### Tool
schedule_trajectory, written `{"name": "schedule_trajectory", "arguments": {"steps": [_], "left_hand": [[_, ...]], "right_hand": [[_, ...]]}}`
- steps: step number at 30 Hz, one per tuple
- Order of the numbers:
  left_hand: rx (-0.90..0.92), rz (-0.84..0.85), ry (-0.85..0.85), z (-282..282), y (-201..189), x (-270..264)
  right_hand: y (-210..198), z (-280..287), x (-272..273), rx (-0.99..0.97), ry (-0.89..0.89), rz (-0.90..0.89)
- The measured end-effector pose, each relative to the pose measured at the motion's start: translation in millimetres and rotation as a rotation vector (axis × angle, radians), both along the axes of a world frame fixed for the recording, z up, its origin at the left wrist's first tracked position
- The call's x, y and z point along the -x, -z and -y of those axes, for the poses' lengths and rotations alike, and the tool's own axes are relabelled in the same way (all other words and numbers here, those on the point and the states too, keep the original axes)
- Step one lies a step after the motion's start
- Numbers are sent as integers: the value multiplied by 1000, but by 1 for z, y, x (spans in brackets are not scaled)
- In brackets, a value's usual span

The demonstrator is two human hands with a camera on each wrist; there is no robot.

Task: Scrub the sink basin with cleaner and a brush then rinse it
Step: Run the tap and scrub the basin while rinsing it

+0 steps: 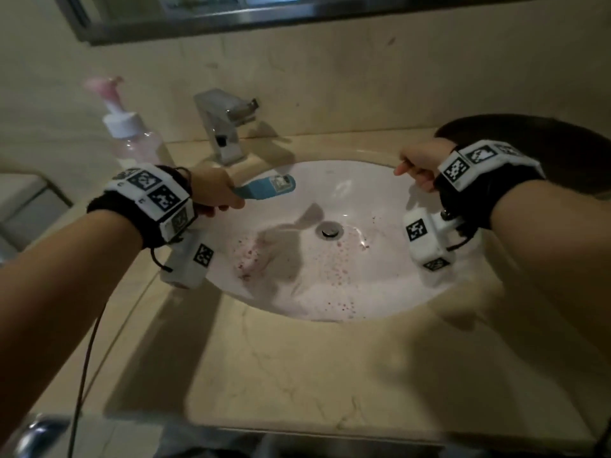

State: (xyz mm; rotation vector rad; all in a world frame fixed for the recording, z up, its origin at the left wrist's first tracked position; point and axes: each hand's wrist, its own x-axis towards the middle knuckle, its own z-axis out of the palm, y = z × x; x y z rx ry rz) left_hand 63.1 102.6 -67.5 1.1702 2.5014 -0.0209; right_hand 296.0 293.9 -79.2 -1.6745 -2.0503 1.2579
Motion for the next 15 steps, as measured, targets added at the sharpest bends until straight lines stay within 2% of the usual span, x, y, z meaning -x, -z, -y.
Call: {"name": "schedule_trajectory", "arguments": {"steps": [3,7,10,15], "left_hand": [[-43,10,-50,26,2,17],[-93,132,-130,50,11,36],[-146,204,-202,55,16,45],[-145,330,-231,58,22,56]], "right_hand": [[-4,3,33,-82,-94,-11],[-15,17,79,-101,-152,-60],[-16,24,111,-125,-222,-99],[-16,24,156,-196,-333,-179]]}}
